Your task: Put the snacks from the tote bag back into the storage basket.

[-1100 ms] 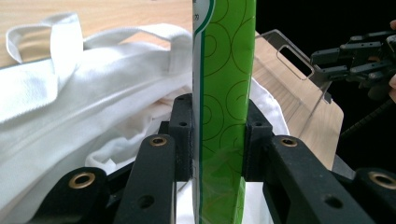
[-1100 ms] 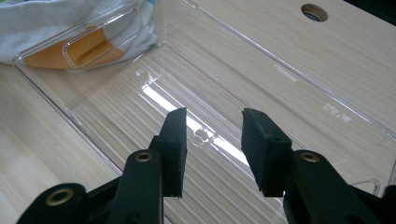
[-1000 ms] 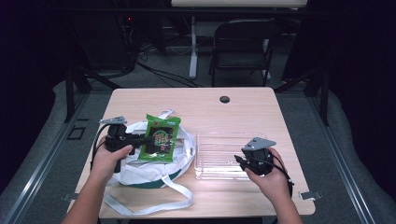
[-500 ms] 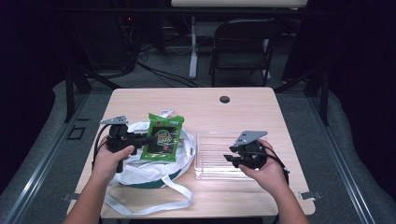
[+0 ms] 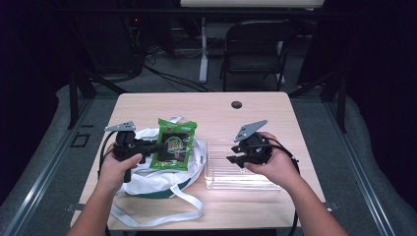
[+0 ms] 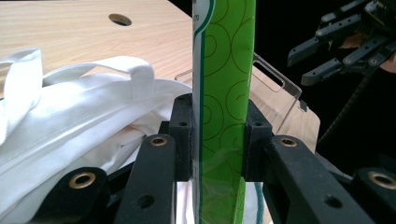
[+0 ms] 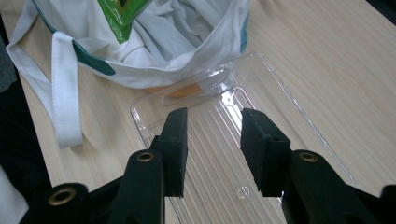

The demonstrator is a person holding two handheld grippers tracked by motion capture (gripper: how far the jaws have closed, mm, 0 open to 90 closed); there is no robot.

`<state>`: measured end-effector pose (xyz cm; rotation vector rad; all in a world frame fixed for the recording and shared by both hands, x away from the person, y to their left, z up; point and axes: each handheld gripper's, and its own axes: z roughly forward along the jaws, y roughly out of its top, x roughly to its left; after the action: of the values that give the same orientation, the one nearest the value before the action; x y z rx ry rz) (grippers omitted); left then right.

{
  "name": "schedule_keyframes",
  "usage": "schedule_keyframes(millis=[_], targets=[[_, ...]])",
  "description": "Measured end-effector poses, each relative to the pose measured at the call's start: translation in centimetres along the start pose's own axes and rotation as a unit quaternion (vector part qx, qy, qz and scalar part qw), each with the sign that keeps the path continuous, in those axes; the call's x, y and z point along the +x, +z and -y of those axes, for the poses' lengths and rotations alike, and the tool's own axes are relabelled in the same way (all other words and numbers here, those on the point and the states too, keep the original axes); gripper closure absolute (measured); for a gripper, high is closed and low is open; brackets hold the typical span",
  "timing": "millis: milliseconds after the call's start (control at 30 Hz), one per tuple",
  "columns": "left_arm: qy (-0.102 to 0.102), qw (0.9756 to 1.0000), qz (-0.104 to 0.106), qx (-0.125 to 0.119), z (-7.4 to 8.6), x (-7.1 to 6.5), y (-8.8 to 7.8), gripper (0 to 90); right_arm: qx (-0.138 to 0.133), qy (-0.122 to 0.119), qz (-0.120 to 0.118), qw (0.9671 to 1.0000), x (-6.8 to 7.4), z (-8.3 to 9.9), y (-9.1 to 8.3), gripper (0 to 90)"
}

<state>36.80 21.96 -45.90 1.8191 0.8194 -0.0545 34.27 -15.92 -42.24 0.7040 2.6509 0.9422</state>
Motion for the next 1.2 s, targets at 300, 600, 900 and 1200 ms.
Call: schedule_keyframes(millis=[300,600,900,1200], targets=[[0.011,0.9998,0.015,0.001,-0.2,-0.9,0.4,71.8,0.008,-0.049,-0.008,0.9988,0.2,-2.9,-0.7,61.5],[0.024,0.9994,0.026,0.003,-0.4,-1.8,0.8,71.9,0.004,-0.082,-0.012,0.9965,0.5,-5.3,-1.3,57.8],[0.034,0.9987,0.037,0.004,-0.4,-2.7,1.4,71.9,-0.001,-0.099,-0.015,0.9950,0.5,-7.2,-2.0,53.1],[0.047,0.9976,0.050,0.012,-0.4,-3.5,2.3,71.9,0.000,-0.114,-0.030,0.9930,1.2,-9.2,-2.1,52.1]])
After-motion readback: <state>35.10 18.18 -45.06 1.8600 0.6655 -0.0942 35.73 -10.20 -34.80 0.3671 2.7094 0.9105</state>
